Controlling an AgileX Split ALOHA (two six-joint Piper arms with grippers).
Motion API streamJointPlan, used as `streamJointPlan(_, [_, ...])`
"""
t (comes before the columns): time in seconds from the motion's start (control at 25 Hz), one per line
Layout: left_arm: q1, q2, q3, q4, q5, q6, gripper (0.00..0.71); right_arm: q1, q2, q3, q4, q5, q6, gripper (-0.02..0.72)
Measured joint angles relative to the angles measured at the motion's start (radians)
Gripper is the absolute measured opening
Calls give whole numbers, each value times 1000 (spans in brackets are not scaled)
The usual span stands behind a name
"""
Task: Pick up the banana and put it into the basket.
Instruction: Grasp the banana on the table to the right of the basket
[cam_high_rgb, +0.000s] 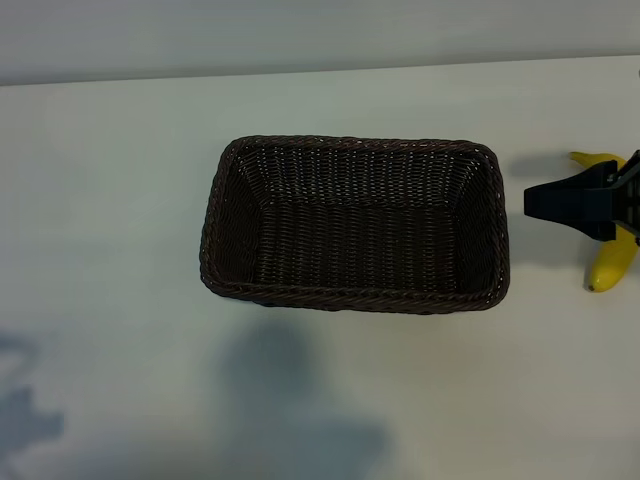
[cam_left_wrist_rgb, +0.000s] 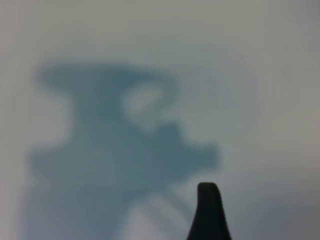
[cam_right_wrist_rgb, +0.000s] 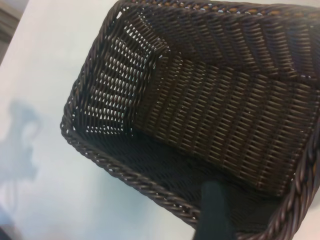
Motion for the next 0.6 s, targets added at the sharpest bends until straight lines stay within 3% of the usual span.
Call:
streamJointPlan(0.24, [0,-50,0,3,-5,2,562,0,0,0,0,1,1,522])
streamJointPlan(0.36, [5,-51,0,5,-7,2,562,0,0,0,0,-8,35,522])
streamJointPlan(0.52, [54,-67,0,6,-9,2,562,0,0,0,-46,-28,97,522])
streamJointPlan(0.6, [94,-105,0,6,-9,2,562,0,0,0,-87,-53,164,522])
